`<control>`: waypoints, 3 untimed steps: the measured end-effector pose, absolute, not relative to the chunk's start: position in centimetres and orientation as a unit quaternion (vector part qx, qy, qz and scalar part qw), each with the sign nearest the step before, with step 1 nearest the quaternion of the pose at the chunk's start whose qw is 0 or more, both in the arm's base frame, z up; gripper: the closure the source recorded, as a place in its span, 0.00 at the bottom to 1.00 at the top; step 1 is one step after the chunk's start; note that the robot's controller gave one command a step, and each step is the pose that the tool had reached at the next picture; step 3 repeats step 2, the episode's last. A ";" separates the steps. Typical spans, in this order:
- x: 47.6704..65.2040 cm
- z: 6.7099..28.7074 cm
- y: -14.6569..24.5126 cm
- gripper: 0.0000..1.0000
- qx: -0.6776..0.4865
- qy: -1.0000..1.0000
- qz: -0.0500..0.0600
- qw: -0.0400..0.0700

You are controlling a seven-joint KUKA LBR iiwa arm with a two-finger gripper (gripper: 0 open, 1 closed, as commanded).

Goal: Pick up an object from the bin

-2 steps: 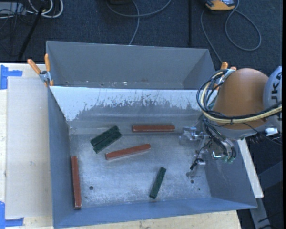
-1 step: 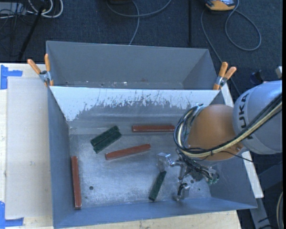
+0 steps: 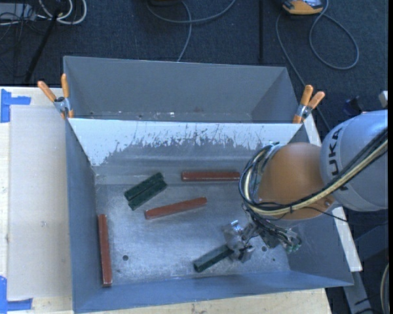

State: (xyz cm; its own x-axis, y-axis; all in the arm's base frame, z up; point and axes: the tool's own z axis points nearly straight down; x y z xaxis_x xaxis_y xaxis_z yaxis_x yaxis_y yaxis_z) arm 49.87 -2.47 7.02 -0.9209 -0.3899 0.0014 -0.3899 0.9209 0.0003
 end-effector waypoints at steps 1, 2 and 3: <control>48.9 18.0 -0.1 1.00 0.205 -0.979 0.000 -0.003; 49.8 27.5 0.5 1.00 0.213 -0.977 0.001 -0.005; 49.8 27.5 0.5 1.00 0.213 -0.977 0.001 -0.005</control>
Offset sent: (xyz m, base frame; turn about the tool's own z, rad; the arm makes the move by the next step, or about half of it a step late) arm -0.0110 0.0226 0.1057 -0.0110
